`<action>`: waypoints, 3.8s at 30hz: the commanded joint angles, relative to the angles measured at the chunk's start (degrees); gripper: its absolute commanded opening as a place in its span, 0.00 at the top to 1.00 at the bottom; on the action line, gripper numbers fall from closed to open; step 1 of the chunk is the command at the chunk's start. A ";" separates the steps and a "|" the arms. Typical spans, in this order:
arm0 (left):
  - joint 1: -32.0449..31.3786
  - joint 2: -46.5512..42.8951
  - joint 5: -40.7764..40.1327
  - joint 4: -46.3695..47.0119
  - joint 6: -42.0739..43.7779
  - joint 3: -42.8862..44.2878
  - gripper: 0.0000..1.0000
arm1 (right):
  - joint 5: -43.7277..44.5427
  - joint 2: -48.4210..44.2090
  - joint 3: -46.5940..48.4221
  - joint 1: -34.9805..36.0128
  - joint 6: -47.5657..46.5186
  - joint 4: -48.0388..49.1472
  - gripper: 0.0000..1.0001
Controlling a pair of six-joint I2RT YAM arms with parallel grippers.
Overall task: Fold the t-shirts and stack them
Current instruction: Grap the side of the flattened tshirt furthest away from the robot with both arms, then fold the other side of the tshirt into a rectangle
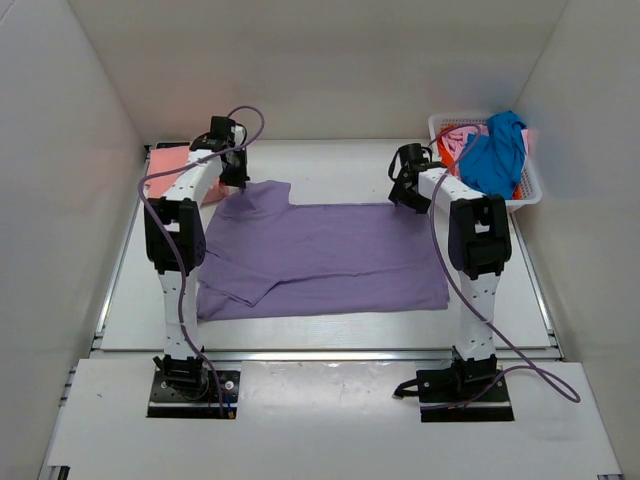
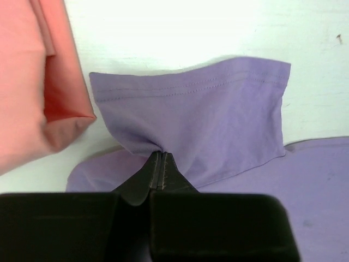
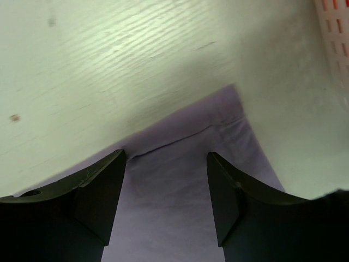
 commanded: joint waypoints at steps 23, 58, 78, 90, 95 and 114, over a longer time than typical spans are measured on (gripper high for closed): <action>0.11 -4.46 3.34 -1.03 -0.20 1.90 1.00 | 3.59 5.03 11.04 0.22 1.29 -6.40 0.98; 0.64 -51.48 -4.04 -0.24 2.96 -54.16 1.00 | -12.40 -38.48 -45.46 -3.91 -5.75 22.69 0.98; 1.60 -55.52 -8.79 1.16 -0.29 -63.39 0.69 | -12.84 -55.17 -60.67 -5.31 -1.61 17.69 0.66; -6.47 -54.93 -4.66 0.54 -6.09 -61.80 0.75 | -26.02 -43.97 -49.87 -8.13 -11.71 22.09 0.64; -10.17 -49.13 -3.87 5.55 -10.83 -65.06 0.75 | -25.41 -32.62 -42.32 -5.58 -15.76 20.24 0.72; -14.57 -3.26 -1.23 -5.05 -9.53 -12.75 0.84 | -17.85 -37.33 -55.38 2.50 6.27 6.44 0.77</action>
